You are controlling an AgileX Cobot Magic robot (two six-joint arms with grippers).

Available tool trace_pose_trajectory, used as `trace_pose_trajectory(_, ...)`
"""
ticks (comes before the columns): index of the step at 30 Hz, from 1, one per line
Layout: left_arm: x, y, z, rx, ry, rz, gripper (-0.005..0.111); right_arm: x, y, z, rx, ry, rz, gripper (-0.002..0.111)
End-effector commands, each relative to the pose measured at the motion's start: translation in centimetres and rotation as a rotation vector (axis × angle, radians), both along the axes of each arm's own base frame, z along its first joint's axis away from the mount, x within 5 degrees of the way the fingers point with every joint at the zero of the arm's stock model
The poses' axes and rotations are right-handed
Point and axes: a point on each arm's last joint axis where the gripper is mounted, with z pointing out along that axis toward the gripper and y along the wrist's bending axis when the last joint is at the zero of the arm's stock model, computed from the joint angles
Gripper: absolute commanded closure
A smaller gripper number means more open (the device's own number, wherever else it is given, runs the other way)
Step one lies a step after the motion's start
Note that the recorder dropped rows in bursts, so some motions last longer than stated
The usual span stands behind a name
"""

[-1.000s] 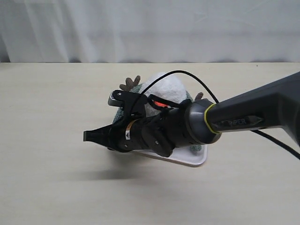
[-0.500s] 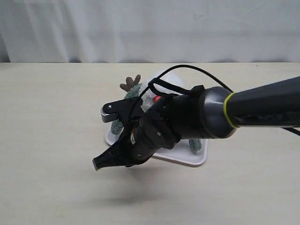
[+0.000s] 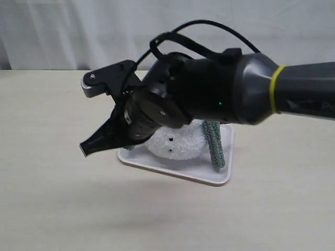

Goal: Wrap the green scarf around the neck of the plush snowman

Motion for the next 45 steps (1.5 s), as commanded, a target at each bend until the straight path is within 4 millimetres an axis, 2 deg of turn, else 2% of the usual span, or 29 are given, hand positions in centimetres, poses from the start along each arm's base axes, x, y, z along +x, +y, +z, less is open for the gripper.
trace_pose_trajectory(1,0.0,0.0,0.0,0.0,-0.009,0.0,0.107,2.2,2.3,1.1,0.004,-0.03,-0.022,0.104)
trace_pose_trajectory(5,0.0,0.0,0.0,0.0,-0.009,0.0,0.107,4.7,4.1,-0.1,-0.057,-0.067,-0.033,0.104)
trace_pose_trajectory(7,0.0,0.0,0.0,0.0,-0.009,0.0,0.107,6.0,4.5,-1.6,-0.1,-0.068,-0.075,0.104)
trace_pose_trajectory(11,0.0,0.0,0.0,0.0,-0.009,0.0,0.107,8.4,4.5,-4.4,-0.129,-0.041,-0.149,0.104)
trace_pose_trajectory(14,0.0,0.0,0.0,0.0,-0.009,0.0,0.107,9.4,4.1,-6.8,-0.142,0.005,-0.184,0.104)
trace_pose_trajectory(18,0.0,0.0,0.0,0.0,-0.009,0.0,0.107,9.6,4.2,-9.0,-0.174,0.035,-0.182,0.104)
trace_pose_trajectory(22,0.0,0.0,0.0,0.0,-0.009,0.0,0.107,9.0,4.5,-9.8,-0.176,0.091,-0.129,0.104)
trace_pose_trajectory(36,0.0,0.0,0.0,0.0,-0.006,0.0,0.107,7.8,3.5,-10.4,-0.342,0.22,-0.056,0.104)
trace_pose_trajectory(45,0.0,0.0,0.0,0.0,-0.006,0.0,0.107,6.9,3.9,-10.6,-0.343,0.288,0.103,0.104)
